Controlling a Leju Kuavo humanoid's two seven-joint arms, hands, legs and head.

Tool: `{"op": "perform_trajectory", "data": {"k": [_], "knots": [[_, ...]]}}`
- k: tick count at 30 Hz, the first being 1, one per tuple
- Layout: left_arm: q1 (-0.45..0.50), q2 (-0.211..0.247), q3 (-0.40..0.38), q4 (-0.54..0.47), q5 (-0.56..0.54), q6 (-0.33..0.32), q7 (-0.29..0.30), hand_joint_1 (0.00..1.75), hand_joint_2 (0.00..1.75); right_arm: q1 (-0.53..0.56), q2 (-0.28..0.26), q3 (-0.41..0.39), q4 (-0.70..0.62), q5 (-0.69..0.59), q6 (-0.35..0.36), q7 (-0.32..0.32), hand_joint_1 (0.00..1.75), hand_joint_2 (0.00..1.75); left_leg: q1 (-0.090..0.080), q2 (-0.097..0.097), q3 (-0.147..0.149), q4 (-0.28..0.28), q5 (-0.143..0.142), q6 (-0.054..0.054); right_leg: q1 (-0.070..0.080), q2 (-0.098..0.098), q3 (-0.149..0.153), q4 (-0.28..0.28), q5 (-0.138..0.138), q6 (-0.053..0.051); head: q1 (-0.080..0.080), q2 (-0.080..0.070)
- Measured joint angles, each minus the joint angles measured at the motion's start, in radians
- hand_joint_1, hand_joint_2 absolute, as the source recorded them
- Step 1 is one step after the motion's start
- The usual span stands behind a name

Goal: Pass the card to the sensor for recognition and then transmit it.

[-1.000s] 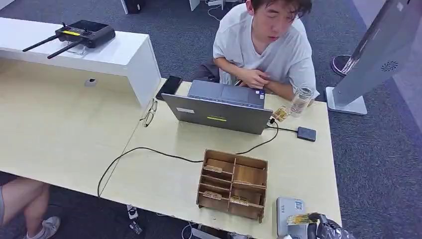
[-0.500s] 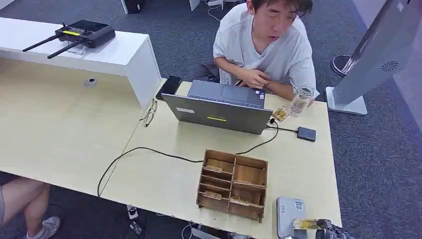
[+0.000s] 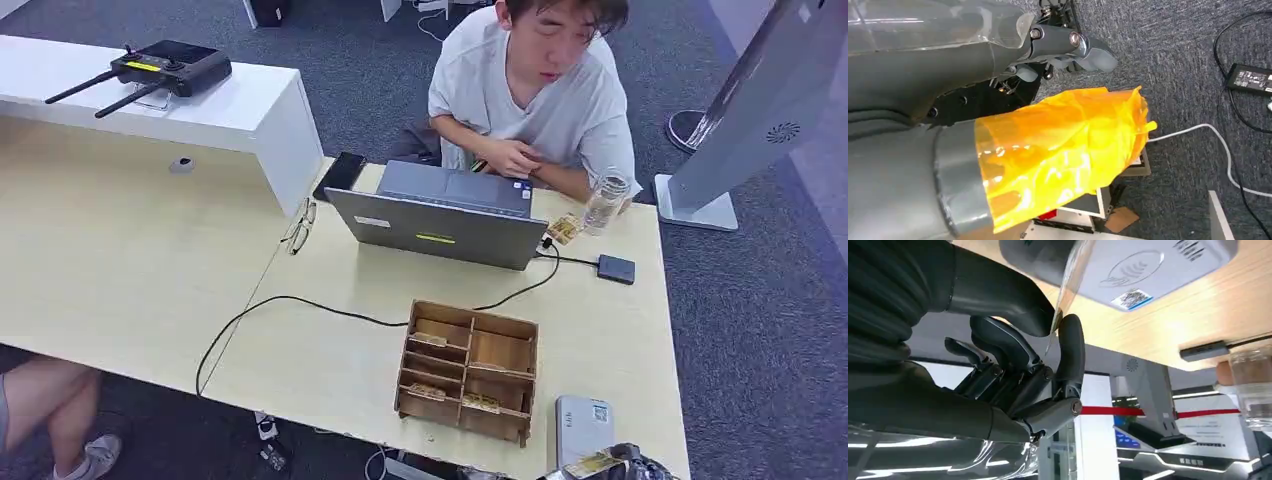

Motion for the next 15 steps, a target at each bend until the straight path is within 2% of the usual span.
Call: {"op": "perform_trajectory", "data": {"k": [15], "knots": [[-0.001,0.004,0.0,0.0,-0.001,0.002,0.0,0.0,0.0,-0.013,-0.037,0.083,0.018,-0.028,0.0,0.009,1.75,1.75,0.0,0.0,0.0,0.0,0.0,0.0,0.0,0.0,0.0,0.0,0.0,0.0,0.0,0.0]]}}
